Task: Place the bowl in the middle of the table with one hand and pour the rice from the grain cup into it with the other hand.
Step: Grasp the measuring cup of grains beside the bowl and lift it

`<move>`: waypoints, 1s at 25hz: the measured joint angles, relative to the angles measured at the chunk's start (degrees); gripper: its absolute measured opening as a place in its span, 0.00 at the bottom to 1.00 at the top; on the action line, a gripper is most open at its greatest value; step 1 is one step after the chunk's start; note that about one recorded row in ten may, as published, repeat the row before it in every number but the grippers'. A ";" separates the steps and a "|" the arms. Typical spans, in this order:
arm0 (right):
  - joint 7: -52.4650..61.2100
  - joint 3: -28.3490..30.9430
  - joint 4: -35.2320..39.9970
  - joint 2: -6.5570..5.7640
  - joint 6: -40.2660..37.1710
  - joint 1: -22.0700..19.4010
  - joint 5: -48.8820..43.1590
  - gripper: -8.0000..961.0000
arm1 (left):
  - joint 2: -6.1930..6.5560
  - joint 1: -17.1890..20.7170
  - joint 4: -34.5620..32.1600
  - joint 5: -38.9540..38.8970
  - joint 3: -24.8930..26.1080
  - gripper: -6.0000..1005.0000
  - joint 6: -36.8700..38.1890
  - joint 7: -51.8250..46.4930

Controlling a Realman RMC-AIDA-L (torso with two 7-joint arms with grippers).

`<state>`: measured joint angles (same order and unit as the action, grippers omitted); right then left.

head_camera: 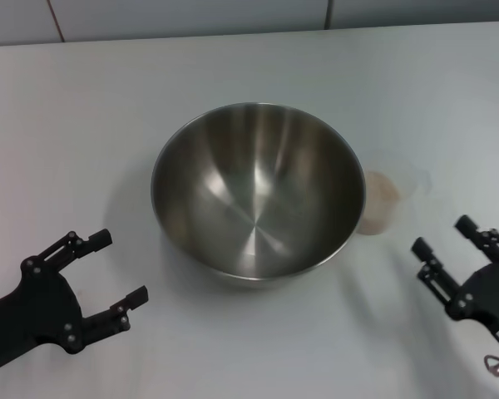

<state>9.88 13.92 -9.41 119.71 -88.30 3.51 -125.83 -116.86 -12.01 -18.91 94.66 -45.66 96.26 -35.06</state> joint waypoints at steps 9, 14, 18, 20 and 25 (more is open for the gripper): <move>-14.58 4.81 -10.37 0.16 7.86 -2.29 9.73 0.71 | 0.15 -0.13 -0.05 -0.15 0.17 0.86 0.52 -0.12; -16.05 4.72 -11.31 0.17 9.42 -1.53 10.31 0.71 | 0.05 -0.13 -0.08 -0.19 0.44 0.86 0.60 -0.11; -16.04 4.72 -11.24 0.17 9.82 -1.02 10.32 0.70 | -0.03 -0.12 -0.08 -0.18 0.62 0.86 0.60 -0.09; -16.00 4.74 -11.15 0.17 10.50 -0.57 10.33 0.70 | -0.03 -0.12 -0.08 -0.18 0.62 0.86 0.60 -0.09; -15.76 5.29 -10.88 0.17 12.74 1.74 10.40 0.70 | -0.41 -0.12 0.01 -0.19 1.34 0.86 0.70 0.28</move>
<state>-5.88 19.20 -20.29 119.88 -75.56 5.25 -115.43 -117.27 -12.13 -18.90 94.47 -44.32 96.95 -34.78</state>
